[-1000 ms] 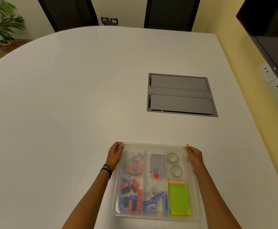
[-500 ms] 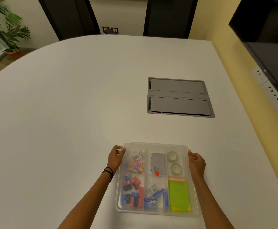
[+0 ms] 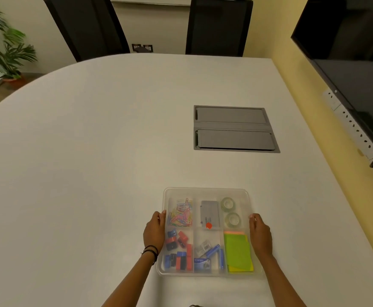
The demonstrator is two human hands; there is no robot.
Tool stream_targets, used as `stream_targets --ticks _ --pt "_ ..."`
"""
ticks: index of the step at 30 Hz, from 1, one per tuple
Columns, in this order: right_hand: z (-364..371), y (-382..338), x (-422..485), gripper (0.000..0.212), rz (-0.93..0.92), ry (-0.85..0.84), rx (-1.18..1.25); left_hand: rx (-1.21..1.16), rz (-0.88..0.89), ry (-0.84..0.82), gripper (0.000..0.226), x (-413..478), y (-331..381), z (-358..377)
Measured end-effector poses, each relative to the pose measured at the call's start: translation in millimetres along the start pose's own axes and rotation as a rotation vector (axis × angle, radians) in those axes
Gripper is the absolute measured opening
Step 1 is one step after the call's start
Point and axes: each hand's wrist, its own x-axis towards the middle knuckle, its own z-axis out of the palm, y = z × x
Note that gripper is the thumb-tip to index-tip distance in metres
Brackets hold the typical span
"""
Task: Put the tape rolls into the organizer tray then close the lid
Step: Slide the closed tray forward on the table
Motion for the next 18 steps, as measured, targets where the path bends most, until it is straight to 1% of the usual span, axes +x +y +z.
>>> stream_targets --ticks 12,18 --pt "2.4 -2.7 2.2 0.026 -0.001 -0.010 0.022 0.040 0.022 0.032 0.039 5.2 2.5 1.9" --pt "1.6 -12.9 14.7 0.027 -0.002 -0.026 -0.004 0.091 0.038 0.049 0.034 11.8 7.1 0.2"
